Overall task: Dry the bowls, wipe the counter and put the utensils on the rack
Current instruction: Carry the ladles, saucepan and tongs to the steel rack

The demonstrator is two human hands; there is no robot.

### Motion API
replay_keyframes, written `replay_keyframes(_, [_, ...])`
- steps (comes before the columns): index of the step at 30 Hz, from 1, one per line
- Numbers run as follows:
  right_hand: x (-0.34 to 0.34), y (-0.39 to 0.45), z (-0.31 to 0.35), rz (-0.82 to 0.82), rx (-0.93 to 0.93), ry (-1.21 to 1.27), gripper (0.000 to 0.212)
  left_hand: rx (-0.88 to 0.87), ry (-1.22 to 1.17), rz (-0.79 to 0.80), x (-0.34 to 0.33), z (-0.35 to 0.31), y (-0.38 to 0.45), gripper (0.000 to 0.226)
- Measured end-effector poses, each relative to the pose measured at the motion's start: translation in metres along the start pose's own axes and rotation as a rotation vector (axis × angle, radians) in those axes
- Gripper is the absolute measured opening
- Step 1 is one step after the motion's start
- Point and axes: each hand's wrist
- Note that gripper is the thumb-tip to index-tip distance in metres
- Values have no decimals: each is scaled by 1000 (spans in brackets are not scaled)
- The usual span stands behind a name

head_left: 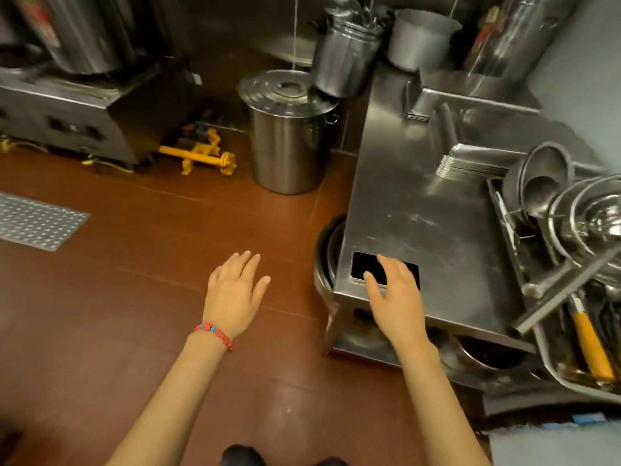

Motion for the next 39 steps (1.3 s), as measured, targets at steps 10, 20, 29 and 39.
replay_keyframes(10, [-144, 67, 178, 324, 459, -226, 47, 437, 29, -113, 62, 182, -44, 45])
replay_keyframes(20, [-260, 155, 338, 531, 894, -318, 49, 864, 97, -195, 112, 305, -45, 51])
replay_keyframes(29, [-353, 184, 470, 661, 1142, -334, 49, 1108, 62, -281, 157, 399, -54, 53])
replay_keyframes(39, [-487, 133, 650, 764, 1299, -306, 49, 1263, 78, -352, 235, 565, -114, 51])
Point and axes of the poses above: each hand's wrist, its own y-axis towards the middle knuckle, its own x-axis out of the back of the hand, z = x × y, and after that the axes turned 8 degrees about z, right-handed
